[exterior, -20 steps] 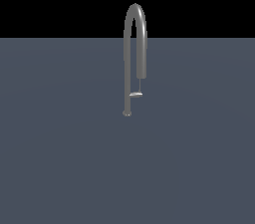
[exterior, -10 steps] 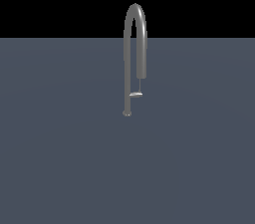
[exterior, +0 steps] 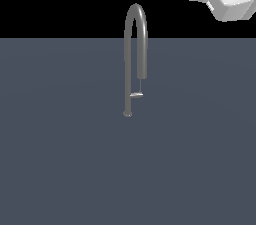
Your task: Turn on the faucet by rotating a designated handle.
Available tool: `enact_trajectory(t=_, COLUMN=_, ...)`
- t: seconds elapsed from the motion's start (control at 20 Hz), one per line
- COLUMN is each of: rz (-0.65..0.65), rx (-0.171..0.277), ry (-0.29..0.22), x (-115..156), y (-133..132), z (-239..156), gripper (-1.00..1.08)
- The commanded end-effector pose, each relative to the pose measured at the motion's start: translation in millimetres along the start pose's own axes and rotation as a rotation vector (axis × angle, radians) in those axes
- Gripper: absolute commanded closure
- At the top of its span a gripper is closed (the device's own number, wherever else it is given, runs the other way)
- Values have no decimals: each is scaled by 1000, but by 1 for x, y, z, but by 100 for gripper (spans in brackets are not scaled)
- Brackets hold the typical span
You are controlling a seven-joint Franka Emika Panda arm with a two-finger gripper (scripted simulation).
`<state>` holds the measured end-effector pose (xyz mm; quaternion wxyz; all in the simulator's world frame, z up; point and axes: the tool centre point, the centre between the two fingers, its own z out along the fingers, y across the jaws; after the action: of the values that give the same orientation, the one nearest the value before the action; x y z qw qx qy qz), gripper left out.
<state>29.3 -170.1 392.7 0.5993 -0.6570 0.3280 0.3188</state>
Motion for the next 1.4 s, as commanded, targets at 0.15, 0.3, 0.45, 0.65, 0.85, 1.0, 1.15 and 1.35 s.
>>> enact_trajectory(t=0.15, rz=198, rx=-29, ry=-59, x=81, y=18, z=43, gripper=108)
enact_trajectory(t=0.3, rz=302, rx=-54, ry=-79, x=121, y=32, z=69, gripper=108)
enact_trajectory(t=0.45, rz=390, rx=-80, ry=-90, x=153, y=46, z=92, gripper=108)
enact_trajectory(t=0.65, rz=481, rx=-110, ry=-96, x=185, y=63, z=117, gripper=108)
enact_trajectory(t=0.85, rz=542, rx=-134, ry=-97, x=205, y=76, z=134, gripper=108)
enact_trajectory(t=1.0, rz=570, rx=-145, ry=-97, x=214, y=83, z=142, gripper=108)
enact_trajectory(t=1.15, rz=580, rx=-149, ry=-95, x=218, y=85, z=145, gripper=108)
enact_trajectory(t=1.35, rz=578, rx=-149, ry=-100, x=216, y=85, z=144, gripper=108)
